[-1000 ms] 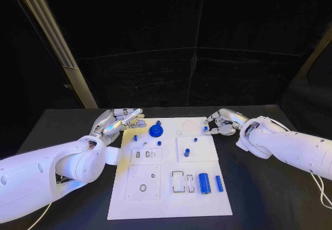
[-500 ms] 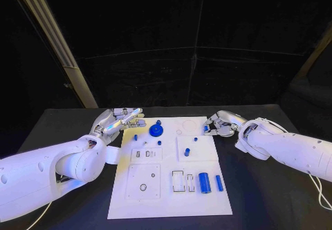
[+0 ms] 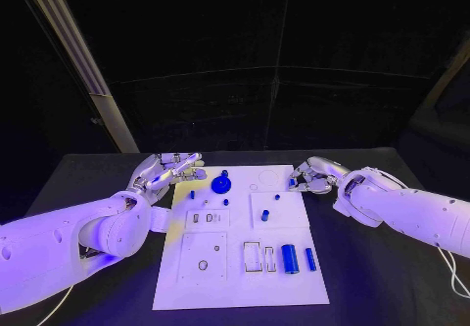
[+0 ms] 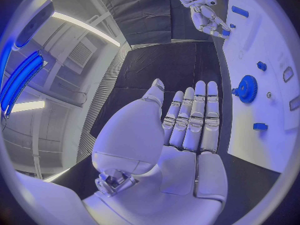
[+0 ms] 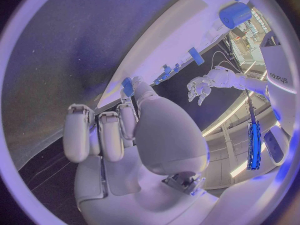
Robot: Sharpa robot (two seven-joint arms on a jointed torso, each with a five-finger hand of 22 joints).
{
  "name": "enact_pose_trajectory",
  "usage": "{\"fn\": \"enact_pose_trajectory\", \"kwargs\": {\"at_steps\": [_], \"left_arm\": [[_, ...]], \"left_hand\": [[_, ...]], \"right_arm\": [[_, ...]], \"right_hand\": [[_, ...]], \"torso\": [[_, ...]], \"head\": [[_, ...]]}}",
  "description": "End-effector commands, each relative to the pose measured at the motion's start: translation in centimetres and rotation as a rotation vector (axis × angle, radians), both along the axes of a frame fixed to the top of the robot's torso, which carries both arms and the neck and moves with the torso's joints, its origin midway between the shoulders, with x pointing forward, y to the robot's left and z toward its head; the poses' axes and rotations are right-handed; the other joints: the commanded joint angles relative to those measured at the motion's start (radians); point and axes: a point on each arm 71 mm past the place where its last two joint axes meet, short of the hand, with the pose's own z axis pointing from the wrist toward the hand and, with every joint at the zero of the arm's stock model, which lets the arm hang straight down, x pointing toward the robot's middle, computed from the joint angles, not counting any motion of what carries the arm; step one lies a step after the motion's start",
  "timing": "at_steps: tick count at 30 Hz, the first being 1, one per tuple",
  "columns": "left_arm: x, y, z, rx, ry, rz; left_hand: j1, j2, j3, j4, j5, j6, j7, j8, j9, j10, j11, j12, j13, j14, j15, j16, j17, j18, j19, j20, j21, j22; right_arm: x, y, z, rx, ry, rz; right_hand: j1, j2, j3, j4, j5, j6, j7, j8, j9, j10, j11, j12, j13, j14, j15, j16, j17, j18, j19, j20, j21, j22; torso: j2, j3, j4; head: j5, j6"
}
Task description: Assemble the parts on the task board
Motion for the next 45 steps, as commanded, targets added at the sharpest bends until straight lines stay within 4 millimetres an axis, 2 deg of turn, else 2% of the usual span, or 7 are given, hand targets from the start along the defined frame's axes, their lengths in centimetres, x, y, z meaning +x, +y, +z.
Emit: {"fn": "enact_pose_trajectory", "kwargs": {"at_steps": [1, 9, 15, 23, 35, 38, 45], "left_arm": [[0.0, -0.1, 0.1, -0.005, -0.005, -0.017], [-0.1, 0.0, 0.1, -0.008, -0.001, -0.024], [-0.3, 0.1, 0.2, -0.012, 0.001, -0.03], [-0.1, 0.3, 0.2, -0.015, 0.004, -0.023], [0.7, 0.8, 0.4, -0.01, -0.009, -0.002], [0.9, 0.9, 0.5, -0.009, -0.012, 0.002], [1.1, 0.8, 0.6, -0.008, -0.017, 0.004]], "left_hand": [[0.011, 0.001, 0.001, -0.006, -0.001, 0.007, 0.0, -0.006, 0.0, 0.006, 0.002, -0.007, 0.0, 0.001, 0.004, -0.005, 0.002, 0.014, 0.0, 0.007, -0.004, -0.002], [0.011, 0.001, 0.001, -0.006, -0.001, 0.007, 0.0, -0.006, 0.0, 0.006, 0.002, -0.007, 0.0, 0.001, 0.004, -0.005, 0.002, 0.014, 0.0, 0.007, -0.004, -0.002], [0.011, 0.001, 0.001, -0.006, -0.001, 0.007, 0.0, -0.006, 0.0, 0.006, 0.002, -0.007, 0.0, 0.001, 0.004, -0.005, 0.002, 0.014, 0.0, 0.007, -0.004, -0.002], [0.01, 0.002, 0.001, -0.006, -0.001, 0.007, 0.0, -0.006, 0.0, 0.006, 0.002, -0.007, 0.0, 0.001, 0.004, -0.005, 0.002, 0.014, 0.0, 0.007, -0.004, -0.002], [0.01, 0.002, 0.001, -0.006, -0.001, 0.007, -0.001, -0.006, 0.0, 0.006, 0.002, -0.007, 0.0, 0.001, 0.004, -0.005, 0.002, 0.014, 0.0, 0.007, -0.004, -0.002], [0.01, 0.002, 0.001, -0.006, -0.001, 0.007, -0.001, -0.006, 0.0, 0.006, 0.002, -0.007, 0.0, 0.001, 0.004, -0.005, 0.002, 0.014, 0.0, 0.007, -0.004, -0.002], [0.011, 0.002, 0.001, -0.007, -0.001, 0.008, -0.001, -0.006, 0.0, 0.007, 0.001, -0.007, 0.0, 0.001, 0.004, -0.006, 0.002, 0.014, 0.0, 0.007, -0.004, -0.003]], "right_arm": [[-0.1, 0.2, 0.6, 0.01, -0.07, -0.008], [-1.2, 0.7, 1.6, 0.035, -0.118, -0.025], [-2.3, 3.2, 3.2, 0.033, -0.147, 0.01], [-3.2, 8.7, 3.9, 0.031, -0.135, 0.076], [-3.7, 17.4, 2.6, -0.051, 0.003, 0.189], [-3.9, 18.7, 2.1, -0.067, 0.016, 0.203], [-4.4, 20.7, 1.1, -0.102, 0.018, 0.229]], "right_hand": [[0.021, 0.037, 0.027, -0.013, -0.017, 0.024, -0.012, 0.013, 0.007, 0.015, -0.028, 0.004, -0.001, 0.079, -0.01, 0.008, 0.134, -0.015, 0.004, -0.011, 0.008, 0.006], [0.017, 0.043, 0.052, -0.025, -0.022, 0.033, -0.015, 0.014, 0.008, 0.015, -0.032, 0.0, -0.004, 0.08, -0.014, 0.011, 0.143, -0.016, 0.007, -0.017, 0.01, 0.011], [-0.013, 0.04, 0.061, -0.017, -0.028, 0.033, -0.015, 0.009, 0.006, 0.017, -0.031, -0.002, -0.005, 0.081, -0.013, 0.011, 0.144, -0.016, 0.007, -0.017, 0.01, 0.011], [-0.023, 0.037, 0.064, -0.015, -0.031, 0.035, -0.016, 0.008, 0.006, 0.017, -0.032, -0.004, -0.005, 0.08, -0.014, 0.009, 0.141, -0.016, 0.006, -0.018, 0.01, 0.01], [-0.037, 0.032, 0.074, -0.015, -0.024, 0.035, -0.016, 0.004, 0.005, -0.01, -0.033, -0.057, -0.047, 0.076, -0.015, 0.001, 0.123, -0.01, -0.01, -0.019, -0.003, -0.021], [-0.04, 0.032, 0.076, -0.015, -0.023, 0.035, -0.016, 0.004, 0.005, -0.012, -0.032, -0.062, -0.051, 0.075, -0.015, -0.001, 0.121, -0.009, -0.012, -0.019, -0.005, -0.025], [-0.043, 0.03, 0.079, -0.015, -0.023, 0.036, -0.016, 0.003, 0.005, -0.014, -0.032, -0.066, -0.054, 0.075, -0.015, -0.002, 0.119, -0.008, -0.014, -0.019, -0.007, -0.029]], "torso": [[0.0, 0.0006, 0.0008], [-0.003, -0.0029, 0.0016], [-0.008, -0.0075, -0.0005], [-0.02, -0.0144, 0.0048], [-0.033, -0.0215, 0.013], [-0.032, -0.0192, 0.0103], [-0.032, -0.0192, 0.0108]], "head": [[-0.001, -0.002], [0.003, -0.003], [0.009, -0.003], [0.019, -0.011], [0.055, -0.042], [0.065, -0.045], [0.074, -0.053]]}}
